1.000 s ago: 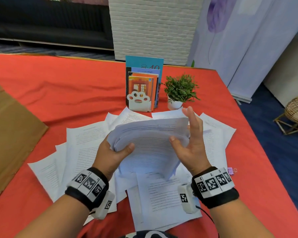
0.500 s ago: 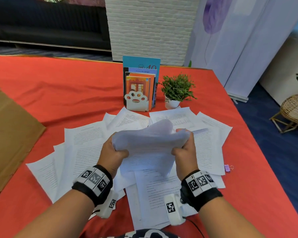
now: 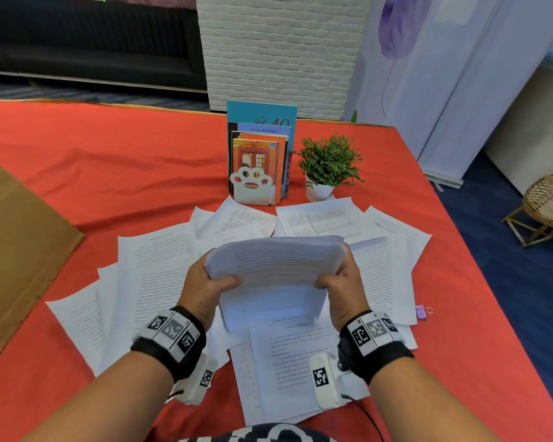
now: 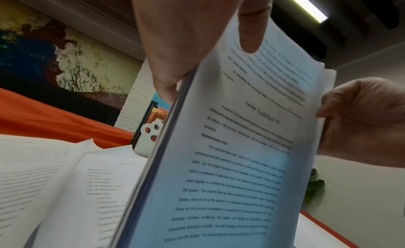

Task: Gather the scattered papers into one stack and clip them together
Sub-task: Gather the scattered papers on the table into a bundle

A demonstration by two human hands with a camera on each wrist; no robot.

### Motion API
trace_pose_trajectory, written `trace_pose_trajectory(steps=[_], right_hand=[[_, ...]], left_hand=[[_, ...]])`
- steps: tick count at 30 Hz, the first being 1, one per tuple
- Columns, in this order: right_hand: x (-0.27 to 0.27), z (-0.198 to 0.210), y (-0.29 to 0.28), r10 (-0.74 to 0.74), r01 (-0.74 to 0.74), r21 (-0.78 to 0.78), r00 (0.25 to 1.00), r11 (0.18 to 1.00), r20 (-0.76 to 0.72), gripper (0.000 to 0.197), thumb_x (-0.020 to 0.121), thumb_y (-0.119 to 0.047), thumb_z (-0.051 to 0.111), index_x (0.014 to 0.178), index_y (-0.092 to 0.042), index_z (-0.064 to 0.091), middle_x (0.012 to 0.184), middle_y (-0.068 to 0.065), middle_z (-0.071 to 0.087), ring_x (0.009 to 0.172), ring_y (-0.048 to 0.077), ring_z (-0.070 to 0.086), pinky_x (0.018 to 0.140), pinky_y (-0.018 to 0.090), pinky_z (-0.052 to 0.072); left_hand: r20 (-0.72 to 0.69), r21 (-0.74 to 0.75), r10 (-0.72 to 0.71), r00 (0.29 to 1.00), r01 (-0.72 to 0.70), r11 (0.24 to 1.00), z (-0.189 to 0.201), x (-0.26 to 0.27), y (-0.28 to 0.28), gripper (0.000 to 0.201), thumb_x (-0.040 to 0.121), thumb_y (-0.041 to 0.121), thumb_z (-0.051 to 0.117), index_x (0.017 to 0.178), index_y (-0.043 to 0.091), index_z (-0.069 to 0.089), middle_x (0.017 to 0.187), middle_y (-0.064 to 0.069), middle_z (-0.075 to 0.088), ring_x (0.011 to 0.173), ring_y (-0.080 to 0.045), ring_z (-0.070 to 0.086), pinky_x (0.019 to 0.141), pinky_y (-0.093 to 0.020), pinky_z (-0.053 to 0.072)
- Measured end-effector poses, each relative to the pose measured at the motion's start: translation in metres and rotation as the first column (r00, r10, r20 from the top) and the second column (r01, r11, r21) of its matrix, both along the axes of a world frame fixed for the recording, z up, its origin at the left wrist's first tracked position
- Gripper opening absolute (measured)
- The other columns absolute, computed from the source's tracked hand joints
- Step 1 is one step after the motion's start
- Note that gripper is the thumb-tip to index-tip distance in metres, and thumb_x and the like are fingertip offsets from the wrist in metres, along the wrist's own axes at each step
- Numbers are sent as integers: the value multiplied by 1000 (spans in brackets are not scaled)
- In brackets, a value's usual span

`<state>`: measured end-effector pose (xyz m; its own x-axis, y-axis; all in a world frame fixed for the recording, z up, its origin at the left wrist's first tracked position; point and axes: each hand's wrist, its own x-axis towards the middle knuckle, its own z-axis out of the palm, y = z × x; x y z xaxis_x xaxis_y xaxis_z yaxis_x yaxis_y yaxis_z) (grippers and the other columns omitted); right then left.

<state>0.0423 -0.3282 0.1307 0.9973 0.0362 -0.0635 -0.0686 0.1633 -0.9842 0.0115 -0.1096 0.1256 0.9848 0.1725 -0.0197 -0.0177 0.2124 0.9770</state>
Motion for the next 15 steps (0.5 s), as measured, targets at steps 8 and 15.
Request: trace_pose_trajectory(steps=[8, 15], right_hand=[[4, -26, 5, 65, -75, -95, 992, 993, -104, 70, 54, 1, 54, 114, -35, 49, 122, 15, 51, 114, 32, 50, 88, 46, 52], [10, -25, 1, 160, -164, -273, 986, 948, -35, 38, 79, -21, 61, 103, -50, 52, 123, -2, 52, 116, 6, 48, 96, 25, 44]], left_hand=[[-216, 102, 41, 975, -19, 995, -37, -9, -1, 50, 57, 0, 73, 103, 15, 63, 105, -14, 67, 103, -31, 62, 93, -49, 51], [-162, 374, 219, 962, -145, 916, -45, -10, -12, 19, 94, 16, 51, 88, 30, 61, 90, 5, 63, 89, -18, 59, 76, -28, 46]])
